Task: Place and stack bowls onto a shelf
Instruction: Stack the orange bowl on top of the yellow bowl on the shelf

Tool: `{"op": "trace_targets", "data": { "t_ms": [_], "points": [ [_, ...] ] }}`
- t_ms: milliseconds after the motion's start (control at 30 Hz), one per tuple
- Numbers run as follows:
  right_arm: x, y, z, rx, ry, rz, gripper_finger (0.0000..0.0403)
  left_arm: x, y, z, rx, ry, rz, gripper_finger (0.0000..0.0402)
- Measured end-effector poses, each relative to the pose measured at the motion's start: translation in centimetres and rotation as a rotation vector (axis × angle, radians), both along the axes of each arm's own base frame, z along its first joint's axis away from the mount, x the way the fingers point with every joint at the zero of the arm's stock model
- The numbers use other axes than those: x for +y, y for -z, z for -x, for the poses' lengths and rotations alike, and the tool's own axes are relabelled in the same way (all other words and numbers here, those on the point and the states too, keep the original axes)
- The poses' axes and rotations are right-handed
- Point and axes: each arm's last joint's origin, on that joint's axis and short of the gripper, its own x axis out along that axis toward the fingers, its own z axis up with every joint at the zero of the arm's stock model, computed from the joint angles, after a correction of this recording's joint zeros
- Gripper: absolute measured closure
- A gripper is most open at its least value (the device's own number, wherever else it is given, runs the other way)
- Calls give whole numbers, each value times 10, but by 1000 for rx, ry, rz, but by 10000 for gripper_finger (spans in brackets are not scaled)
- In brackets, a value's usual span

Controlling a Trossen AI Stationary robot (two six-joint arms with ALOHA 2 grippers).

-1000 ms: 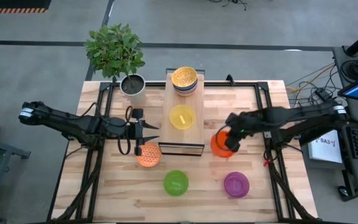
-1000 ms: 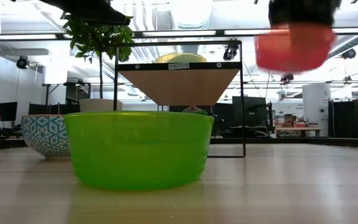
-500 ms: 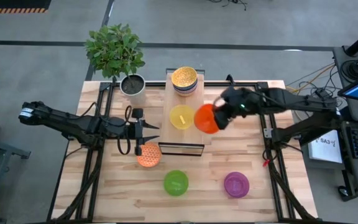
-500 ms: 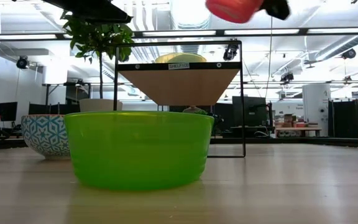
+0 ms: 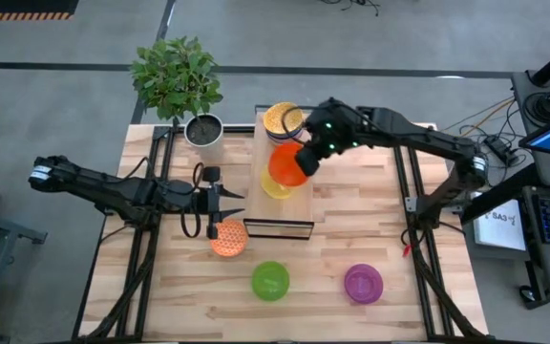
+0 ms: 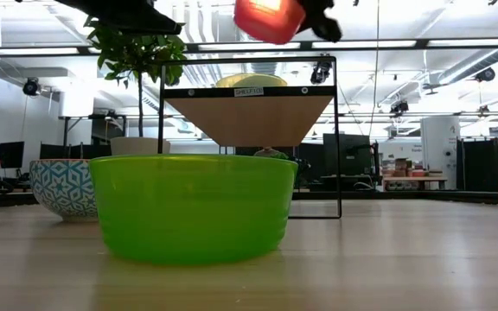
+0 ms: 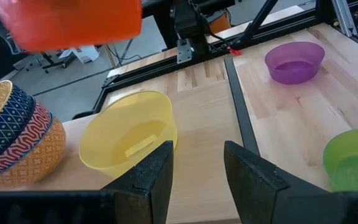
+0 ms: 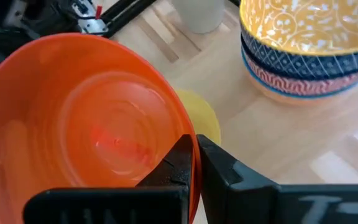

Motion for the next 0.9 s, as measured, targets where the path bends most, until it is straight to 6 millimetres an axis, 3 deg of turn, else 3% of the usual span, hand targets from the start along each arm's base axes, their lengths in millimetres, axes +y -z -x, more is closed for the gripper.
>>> {"op": "trace_targets", "data": {
  "t_ms": [467, 900],
  "points": [
    [-19, 50, -38, 163, -44, -41, 394, 0, 2, 1, 26, -1, -2, 276],
    [-22, 58, -43, 187, -61, -31, 376, 0, 2, 1, 25, -2, 0, 276]
  ]
}}
